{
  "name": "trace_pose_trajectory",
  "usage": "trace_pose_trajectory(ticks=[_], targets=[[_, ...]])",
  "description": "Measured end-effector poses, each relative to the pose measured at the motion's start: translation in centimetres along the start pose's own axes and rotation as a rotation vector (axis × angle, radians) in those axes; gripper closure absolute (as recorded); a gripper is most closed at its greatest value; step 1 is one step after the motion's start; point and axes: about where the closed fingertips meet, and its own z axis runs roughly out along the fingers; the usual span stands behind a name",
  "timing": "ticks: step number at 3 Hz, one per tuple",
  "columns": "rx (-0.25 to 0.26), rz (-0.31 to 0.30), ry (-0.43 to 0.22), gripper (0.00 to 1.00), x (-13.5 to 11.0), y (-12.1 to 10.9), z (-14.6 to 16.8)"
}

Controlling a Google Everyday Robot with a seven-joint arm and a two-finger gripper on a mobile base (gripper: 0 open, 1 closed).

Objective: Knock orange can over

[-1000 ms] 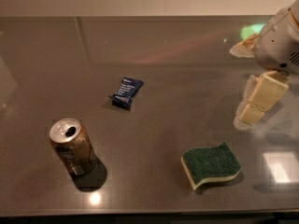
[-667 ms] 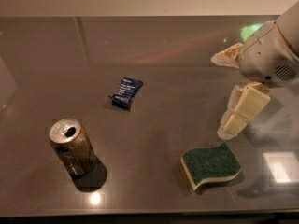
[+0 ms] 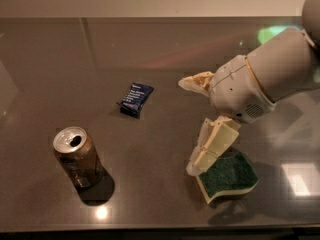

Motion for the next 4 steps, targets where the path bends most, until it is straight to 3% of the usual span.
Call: trace_pose_trajectory(ticks=[1, 4], targets=[[-0.036, -0.023, -0.077, 0.00, -2.7, 0.9, 4.2], [-0.101, 0.059, -0.167, 0.00, -9.3, 1.1, 13.2]])
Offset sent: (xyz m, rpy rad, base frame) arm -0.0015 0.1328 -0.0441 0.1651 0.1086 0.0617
